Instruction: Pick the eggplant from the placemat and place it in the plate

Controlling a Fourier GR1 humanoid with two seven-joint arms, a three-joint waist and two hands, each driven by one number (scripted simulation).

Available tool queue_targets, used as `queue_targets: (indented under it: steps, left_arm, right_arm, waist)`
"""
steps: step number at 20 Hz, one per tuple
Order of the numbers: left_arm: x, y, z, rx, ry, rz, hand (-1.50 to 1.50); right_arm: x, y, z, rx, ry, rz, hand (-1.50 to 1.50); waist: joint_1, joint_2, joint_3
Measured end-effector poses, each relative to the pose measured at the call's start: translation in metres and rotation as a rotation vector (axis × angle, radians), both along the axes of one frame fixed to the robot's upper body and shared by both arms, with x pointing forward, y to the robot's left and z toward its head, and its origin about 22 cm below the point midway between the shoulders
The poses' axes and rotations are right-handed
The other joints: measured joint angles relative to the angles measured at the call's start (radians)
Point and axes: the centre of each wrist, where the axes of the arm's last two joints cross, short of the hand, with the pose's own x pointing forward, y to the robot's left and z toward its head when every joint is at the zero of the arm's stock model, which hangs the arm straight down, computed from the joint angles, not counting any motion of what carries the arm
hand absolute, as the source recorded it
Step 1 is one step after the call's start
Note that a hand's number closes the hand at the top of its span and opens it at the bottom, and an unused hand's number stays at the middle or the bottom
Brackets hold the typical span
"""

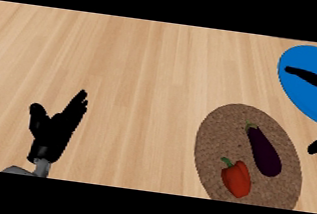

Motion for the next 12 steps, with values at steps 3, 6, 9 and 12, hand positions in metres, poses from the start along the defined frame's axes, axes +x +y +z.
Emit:
queue_targets:
  steps: [3,6,9,12]
  left_arm:
    - [0.001,0.002,-0.004,-0.002,-0.004,-0.001,0.0]
    - [0.002,0.004,-0.002,-0.002,-0.004,-0.006,0.0]
    - [0.002,0.001,-0.005,0.0,-0.013,-0.005,0.0]
    - [0.005,0.004,-0.005,-0.002,-0.01,-0.007,0.0]
  right_arm:
    - [-0.005,0.018,-0.008,-0.04,0.002,-0.009,-1.5]
    - [-0.012,0.026,-0.02,-0.079,0.028,-0.021,-1.5]
    - [-0.016,0.041,-0.034,-0.101,0.068,-0.022,-1.5]
    - [-0.022,0.043,-0.04,-0.105,0.097,-0.019,-1.5]
  waist:
    - [0.001,0.0,0.002]
    - [0.002,0.0,0.002]
    - [0.002,0.0,0.002]
    - [0.003,0.0,0.004]
